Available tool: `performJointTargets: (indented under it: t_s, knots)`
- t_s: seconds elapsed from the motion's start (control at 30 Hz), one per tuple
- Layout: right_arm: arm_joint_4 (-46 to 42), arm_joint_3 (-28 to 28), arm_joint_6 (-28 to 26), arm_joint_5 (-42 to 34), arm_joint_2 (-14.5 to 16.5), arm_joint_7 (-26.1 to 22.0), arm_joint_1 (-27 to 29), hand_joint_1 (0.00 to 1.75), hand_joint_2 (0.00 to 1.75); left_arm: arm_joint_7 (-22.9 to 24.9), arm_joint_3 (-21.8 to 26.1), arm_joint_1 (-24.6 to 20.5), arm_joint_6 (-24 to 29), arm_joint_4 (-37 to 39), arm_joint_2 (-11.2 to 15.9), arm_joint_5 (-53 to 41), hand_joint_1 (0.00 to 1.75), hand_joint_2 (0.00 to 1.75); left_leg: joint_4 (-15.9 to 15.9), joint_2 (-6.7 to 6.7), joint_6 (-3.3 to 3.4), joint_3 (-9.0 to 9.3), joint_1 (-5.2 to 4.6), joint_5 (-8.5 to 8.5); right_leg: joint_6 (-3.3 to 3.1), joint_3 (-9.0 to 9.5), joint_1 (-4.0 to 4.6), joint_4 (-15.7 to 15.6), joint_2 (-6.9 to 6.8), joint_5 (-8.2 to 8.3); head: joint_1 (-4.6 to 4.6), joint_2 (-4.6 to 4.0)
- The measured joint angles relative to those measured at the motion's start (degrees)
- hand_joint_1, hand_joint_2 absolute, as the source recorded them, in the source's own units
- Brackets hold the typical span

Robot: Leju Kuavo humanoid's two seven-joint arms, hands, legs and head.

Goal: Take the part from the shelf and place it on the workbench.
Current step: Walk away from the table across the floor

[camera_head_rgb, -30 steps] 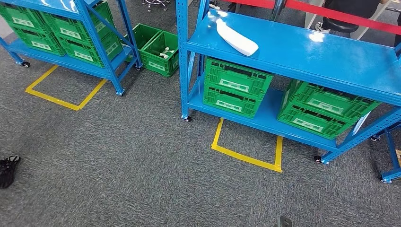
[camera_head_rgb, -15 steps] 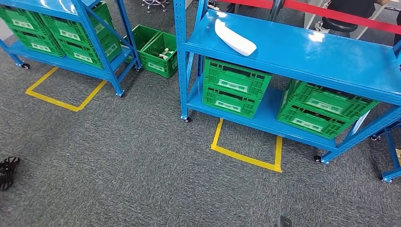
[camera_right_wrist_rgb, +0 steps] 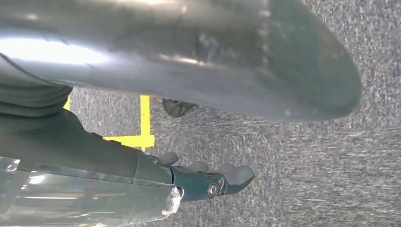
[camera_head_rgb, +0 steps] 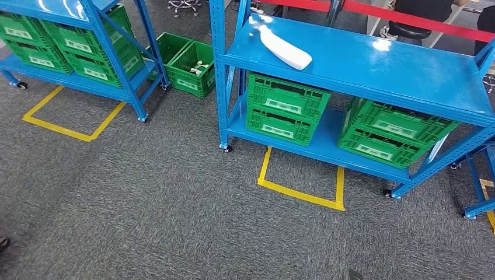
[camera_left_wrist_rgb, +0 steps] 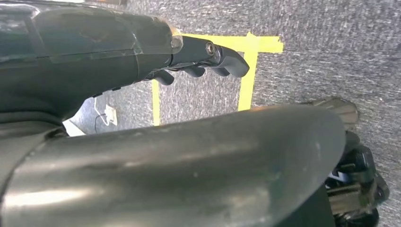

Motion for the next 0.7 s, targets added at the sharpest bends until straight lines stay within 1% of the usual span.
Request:
performJointTargets:
  t_s: [0.03,0.07,0.1,0.13,0.17,0.2,0.23,0.27,0.3,0.33,0.37,0.4,0.43,0.47,0.5,0.53,0.57,0.6,0.63,0.67,0.7]
  knots:
    - [0.0,0.1,0.0,0.0,0.0,0.0,0.0,0.0,0.0,0.0,0.0,0.0,0.0,0.0,0.0,0.0,0.0,0.0,0.0,0.55,-0.16,0.4,-0.06,-0.26,-0.23,1.59,0.05,-3.8,-0.88,2.48,0.18,0.0]
    - [0.0,0.1,0.0,0.0,-0.1,0.0,-0.1,0.0,0.0,0.0,0.0,0.0,0.0,0.0,-0.1,0.0,0.0,0.0,0.0,1.13,-0.39,0.8,-0.23,-0.55,-0.49,3.24,0.33,-7.5,-2.3,4.18,0.37,0.0]
    - [0.0,0.1,0.0,0.0,-0.1,0.0,-0.3,0.0,0.0,0.0,0.0,0.0,0.0,0.0,-0.1,0.0,0.0,0.0,0.0,1.75,-0.68,1.09,-0.4,-0.81,-0.84,4.49,0.57,-10.4,-3.46,5.23,0.55,0.0]
    - [0.0,0.2,0.0,0.0,-0.1,0.0,-0.5,0.0,0.0,0.0,0.0,0.0,0.0,0.0,-0.1,0.0,0.0,0.0,0.0,2.47,-0.96,1.3,-0.56,-1.03,-1.15,5.13,0.82,-12.0,-4.21,5.57,0.63,0.0]
    - [0.0,0.2,0.0,0.0,-0.1,0.0,-0.6,0.0,0.0,0.0,0.0,0.0,0.0,0.0,-0.1,0.0,0.0,0.0,0.0,3.23,-1.23,1.46,-0.67,-1.18,-1.46,5.18,1.06,-12.3,-4.22,5.34,0.61,0.0]
    - [0.0,0.4,0.0,0.0,-0.2,0.0,-0.6,0.0,0.0,0.0,0.0,0.0,0.0,0.0,-0.1,0.0,0.0,0.0,-0.1,4.04,-1.5,1.65,-0.68,-1.33,-1.81,5.14,1.01,-12.5,-3.41,5.45,0.56,0.0]
    - [0.0,0.5,0.0,0.0,-0.2,0.0,-0.5,0.0,0.0,-0.1,0.0,-0.1,0.0,0.0,-0.1,0.0,0.0,0.0,-0.1,4.29,-1.79,1.87,-0.63,-1.63,-2.09,5.2,0.89,-12.7,-2.63,5.57,0.54,0.0]
    - [0.0,0.6,0.0,0.0,-0.2,0.0,-0.3,0.0,0.0,-0.1,0.0,-0.1,0.0,0.0,-0.1,0.0,0.0,0.0,0.4,3.04,-2.13,1.88,-0.51,-2.23,-2.4,5.33,0.7,-12.9,-1.93,5.7,0.45,0.0]
    - [0.0,0.7,-0.1,0.0,-0.2,0.0,-0.3,0.0,0.0,-0.1,0.0,-0.2,0.0,0.0,-0.1,0.0,0.0,0.0,2.0,1.17,-2.49,1.33,-0.38,-3.37,-2.68,5.46,0.47,-13.1,-1.25,5.85,0.29,0.0]
    - [0.0,0.7,-0.1,0.0,-0.2,0.0,-0.3,0.0,0.0,-0.1,0.0,-0.1,0.0,0.0,-0.1,0.0,0.0,0.0,4.9,-0.96,-2.81,0.05,-0.19,-4.99,-2.88,5.53,0.29,-13.3,-0.58,5.95,-0.01,0.0]
    - [0.0,0.8,-0.1,0.0,-0.2,0.0,-0.3,0.0,0.0,-0.1,0.0,-0.1,0.0,0.0,-0.1,0.0,0.0,0.0,8.6,-2.68,-3.05,-1.81,-0.03,-6.77,-3.01,5.5,0.23,-13.3,0.13,5.98,-0.5,0.0]
    - [0.0,0.9,-0.1,0.0,-0.2,0.0,-0.3,0.0,0.0,-0.1,0.0,-0.1,0.0,0.0,-0.1,0.0,0.0,0.0,12.5,-3.1,-3.21,-3.84,0.08,-8.27,-3.09,5.48,0.21,-13.3,0.88,5.99,-0.87,0.0]
    - [0.0,1.0,-0.1,0.0,-0.2,0.0,-0.3,0.0,0.0,0.0,0.0,0.0,0.0,0.0,-0.1,0.0,0.0,0.0,15.3,-3.12,-3.32,-5.49,0.19,-9.02,-3.1,5.48,0.2,-13.2,1.61,5.97,-1.18,0.0]
    - [0.0,1.0,-0.2,-0.1,-0.2,0.0,-0.2,0.0,0.0,0.0,0.0,0.0,0.0,0.0,-0.1,0.0,0.0,0.0,16.0,-3.09,-3.4,-6.28,0.31,-8.41,-3.06,5.5,0.16,-13.2,2.41,5.93,-1.36,0.0]
    - [0.0,1.1,-0.2,-0.1,-0.2,0.0,-0.2,0.0,0.0,0.0,0.0,0.1,0.0,0.0,-0.1,0.0,0.0,0.0,14.5,-3.21,-3.44,-6.03,0.43,-6.65,-2.97,5.55,0.1,-13.1,3.23,5.87,-1.43,0.0]
    - [0.0,1.1,-0.3,-0.2,-0.2,0.0,-0.1,0.0,0.0,0.0,0.0,0.1,0.0,0.0,-0.1,0.0,0.0,0.0,11.3,-3.7,-3.45,-4.88,0.6,-4.15,-2.8,5.61,0.01,-13.0,4.09,5.76,-1.49,0.0]
    - [0.0,1.1,-0.3,-0.3,-0.2,0.0,-0.1,0.0,0.0,0.0,0.0,0.1,0.0,0.0,-0.1,0.0,0.0,0.0,7.5,-5.43,-3.43,-3.34,0.89,-2.0,-2.54,5.61,-0.12,-12.9,4.89,5.61,-1.56,0.0]
    - [0.0,1.1,-0.4,-0.4,-0.2,0.1,-0.2,0.0,0.0,0.0,0.0,0.0,0.0,0.0,-0.1,0.0,0.0,0.0,4.2,-7.46,-3.36,-1.99,1.18,-0.68,-2.21,5.5,-0.19,-12.6,5.62,5.46,-1.66,0.0]
    - [0.0,1.1,-0.5,-0.5,-0.2,0.1,-0.3,0.0,0.0,0.0,0.0,0.1,-0.1,0.0,-0.1,0.0,0.0,0.0,2.2,-9.05,-3.21,-1.13,1.4,-0.14,-1.79,5.29,-0.29,-12.5,6.36,5.42,-1.73,0.0]
    - [0.0,1.1,-0.6,-0.6,-0.2,0.2,-0.4,0.0,0.0,0.0,0.0,0.1,-0.1,0.0,-0.1,0.0,0.0,0.0,1.4,-10.11,-2.99,-0.78,1.48,-0.31,-1.36,5.0,-0.41,-12.4,7.12,5.45,-1.7,0.0]
    - [0.0,1.2,-0.6,-0.6,-0.2,0.3,-0.5,0.0,0.0,0.1,0.0,0.2,-0.1,0.0,-0.1,0.0,0.0,0.0,1.2,-9.66,-2.69,-0.69,1.4,-0.36,-0.91,4.77,-0.54,-12.5,8.05,5.62,-1.66,0.0]
